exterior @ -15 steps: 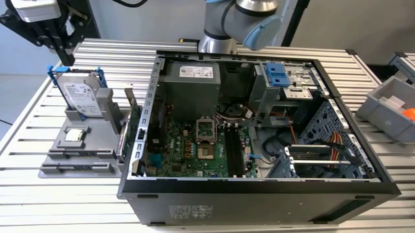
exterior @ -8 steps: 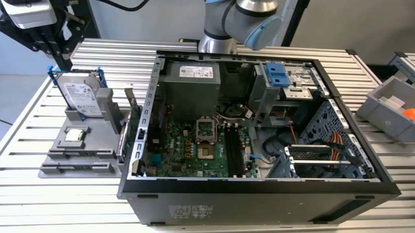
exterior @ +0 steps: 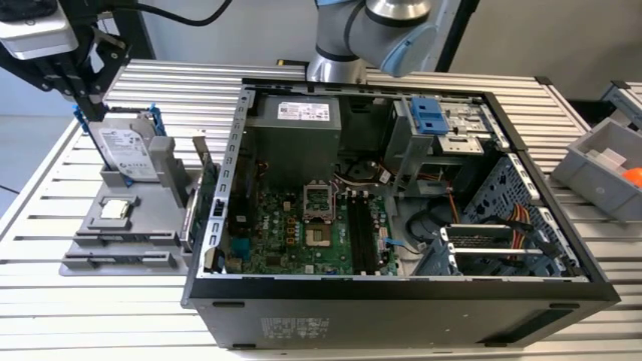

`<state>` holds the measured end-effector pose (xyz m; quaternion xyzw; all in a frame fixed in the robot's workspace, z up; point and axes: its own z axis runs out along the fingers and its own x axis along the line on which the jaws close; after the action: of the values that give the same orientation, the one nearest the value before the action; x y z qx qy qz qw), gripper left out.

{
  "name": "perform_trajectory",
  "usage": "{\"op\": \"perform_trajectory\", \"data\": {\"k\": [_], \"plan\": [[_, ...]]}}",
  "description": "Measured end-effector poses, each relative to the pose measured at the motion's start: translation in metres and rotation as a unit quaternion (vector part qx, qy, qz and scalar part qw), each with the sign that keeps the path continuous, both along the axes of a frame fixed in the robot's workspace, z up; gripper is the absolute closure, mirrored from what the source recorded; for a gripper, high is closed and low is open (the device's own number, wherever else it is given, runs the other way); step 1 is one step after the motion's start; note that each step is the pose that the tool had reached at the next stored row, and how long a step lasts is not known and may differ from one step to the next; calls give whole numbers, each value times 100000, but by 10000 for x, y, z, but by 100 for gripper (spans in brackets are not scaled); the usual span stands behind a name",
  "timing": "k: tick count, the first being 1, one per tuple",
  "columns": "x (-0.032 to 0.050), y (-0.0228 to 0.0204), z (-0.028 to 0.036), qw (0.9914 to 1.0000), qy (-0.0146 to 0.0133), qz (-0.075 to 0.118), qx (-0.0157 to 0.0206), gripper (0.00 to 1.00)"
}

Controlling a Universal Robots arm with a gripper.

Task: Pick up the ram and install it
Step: 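Reach for the ram, then pick up the ram and move it above insertion slot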

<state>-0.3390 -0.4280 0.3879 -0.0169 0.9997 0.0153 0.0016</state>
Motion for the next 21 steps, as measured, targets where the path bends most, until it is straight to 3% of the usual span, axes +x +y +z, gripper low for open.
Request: {"op": "perform_trajectory", "data": {"k": [4, 10, 12, 18, 21], "plan": [[-1, -106, -5, 100000, -1, 1, 30, 100], [-28, -167, -7, 100000, 4, 0, 23, 100], [-34, -207, -9, 100000, 0, -1, 27, 100], [-34, -458, -19, 100000, 8, -1, 182, 100], [-34, -558, -22, 100000, 16, 0, 218, 100]]}}
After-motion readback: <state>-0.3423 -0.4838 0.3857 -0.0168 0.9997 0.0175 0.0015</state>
